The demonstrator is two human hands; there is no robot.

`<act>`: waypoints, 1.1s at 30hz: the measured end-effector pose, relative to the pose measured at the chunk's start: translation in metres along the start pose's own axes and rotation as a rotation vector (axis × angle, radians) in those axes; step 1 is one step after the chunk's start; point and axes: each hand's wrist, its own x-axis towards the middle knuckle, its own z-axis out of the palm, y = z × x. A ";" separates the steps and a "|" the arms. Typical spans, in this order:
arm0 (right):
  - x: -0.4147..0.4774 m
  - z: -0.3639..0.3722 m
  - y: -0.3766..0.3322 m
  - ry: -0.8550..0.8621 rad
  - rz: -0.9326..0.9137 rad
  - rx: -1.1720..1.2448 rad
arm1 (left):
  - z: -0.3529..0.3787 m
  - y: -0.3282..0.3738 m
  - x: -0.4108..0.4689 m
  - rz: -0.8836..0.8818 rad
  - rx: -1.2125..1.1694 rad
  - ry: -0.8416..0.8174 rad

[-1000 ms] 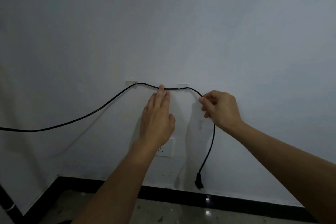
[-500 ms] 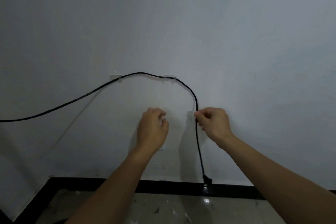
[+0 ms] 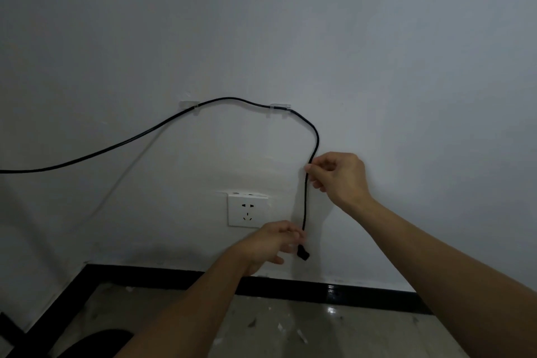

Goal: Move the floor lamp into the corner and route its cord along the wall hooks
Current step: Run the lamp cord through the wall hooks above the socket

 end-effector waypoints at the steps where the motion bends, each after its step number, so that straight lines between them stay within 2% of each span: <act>1: 0.002 -0.001 -0.001 -0.005 -0.014 -0.046 | 0.003 0.000 0.002 0.006 -0.019 -0.012; 7: 0.006 -0.001 -0.013 0.034 -0.078 -0.426 | 0.012 0.008 0.011 0.065 -0.104 0.208; 13: 0.007 0.003 -0.022 0.063 -0.012 -0.448 | 0.023 0.009 0.029 0.173 -0.016 0.335; 18: 0.023 -0.009 -0.034 -0.073 0.065 -0.543 | 0.032 0.013 0.048 0.217 0.102 0.450; 21: 0.025 -0.016 -0.035 -0.045 0.036 -0.562 | 0.034 0.014 0.052 0.238 0.063 0.394; 26: 0.024 -0.023 -0.035 0.003 -0.043 -0.599 | 0.036 0.020 0.037 0.276 -0.027 0.170; 29: 0.022 -0.023 -0.036 -0.015 -0.071 -0.624 | 0.038 0.028 0.028 0.280 -0.010 0.068; 33: 0.022 -0.025 -0.037 -0.042 -0.100 -0.656 | 0.048 0.036 0.022 0.272 0.043 0.017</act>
